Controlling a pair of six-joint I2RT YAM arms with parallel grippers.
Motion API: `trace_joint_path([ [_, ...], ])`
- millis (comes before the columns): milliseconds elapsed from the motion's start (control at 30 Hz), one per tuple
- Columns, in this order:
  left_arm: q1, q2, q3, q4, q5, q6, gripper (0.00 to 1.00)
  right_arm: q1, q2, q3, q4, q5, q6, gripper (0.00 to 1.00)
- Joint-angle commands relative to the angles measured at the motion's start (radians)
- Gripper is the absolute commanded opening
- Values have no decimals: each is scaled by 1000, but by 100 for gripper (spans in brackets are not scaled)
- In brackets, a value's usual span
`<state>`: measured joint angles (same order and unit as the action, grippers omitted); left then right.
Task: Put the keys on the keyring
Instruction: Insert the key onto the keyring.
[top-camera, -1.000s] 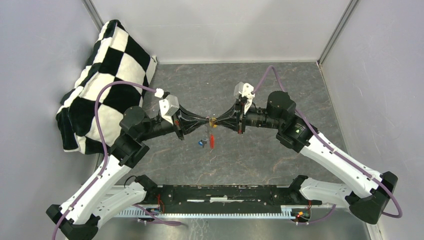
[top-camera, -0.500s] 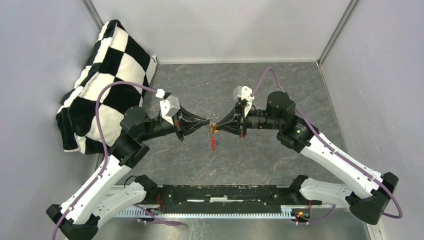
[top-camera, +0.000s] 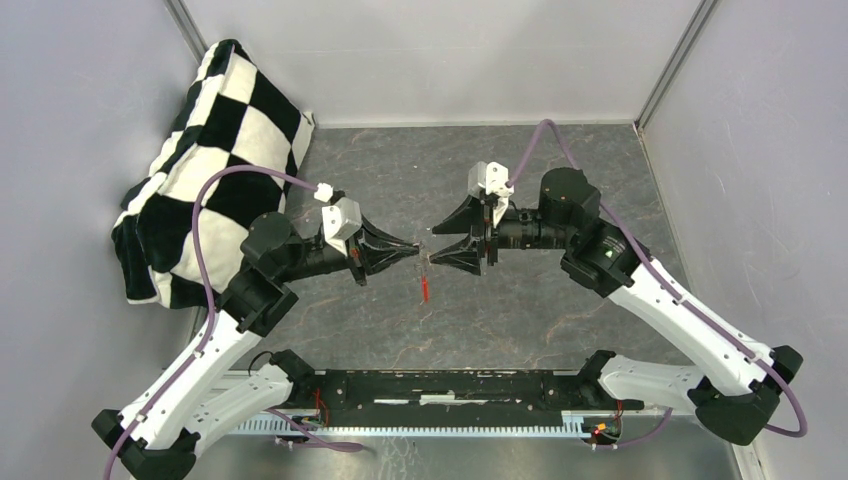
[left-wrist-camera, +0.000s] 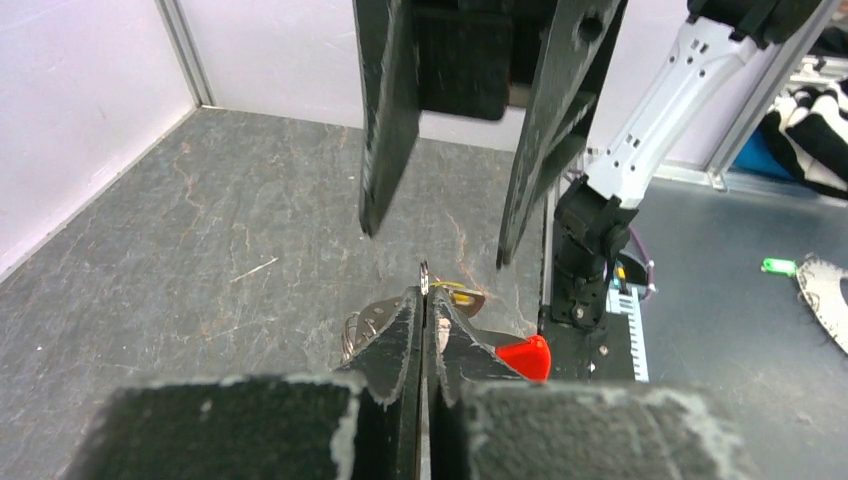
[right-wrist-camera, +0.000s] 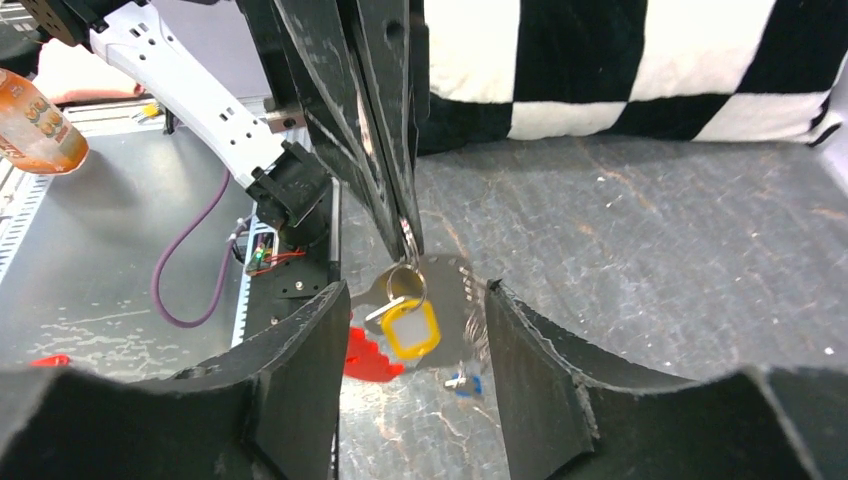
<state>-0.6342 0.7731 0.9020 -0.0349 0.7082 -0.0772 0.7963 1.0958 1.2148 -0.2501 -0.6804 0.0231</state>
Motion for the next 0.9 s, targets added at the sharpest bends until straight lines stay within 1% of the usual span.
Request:
trace_joint_path([
  [0,4,-14,41,-33,90,112,2,-1,-3,81,-28,-11,-78,60],
  [100,4,-14,41,-49,138,130,2,-1,13,70,19,-70,-52,57],
  [167,4,-17,43,-50,150,135,2,0,25,56,48,-105,-35,52],
  [233,4,-19,44,-52,152,141,2,0,35,38,79,-141,-25,44],
  [267,4,-20,46,-53,153,141,2,-1,40,28,93,-157,-12,42],
  [500,4,-21,49,-51,160,139,2,-1,42,-27,175,-199,54,39],
  [600,4,-22,49,-41,161,130,2,0,43,-41,185,-201,59,35],
  [767,3,-23,54,-24,161,110,2,-1,47,-56,194,-202,66,24],
  [800,4,-22,54,-21,165,107,2,0,49,-57,195,-199,66,22],
  [867,4,-22,53,-23,172,105,2,0,49,-53,199,-202,66,12],
])
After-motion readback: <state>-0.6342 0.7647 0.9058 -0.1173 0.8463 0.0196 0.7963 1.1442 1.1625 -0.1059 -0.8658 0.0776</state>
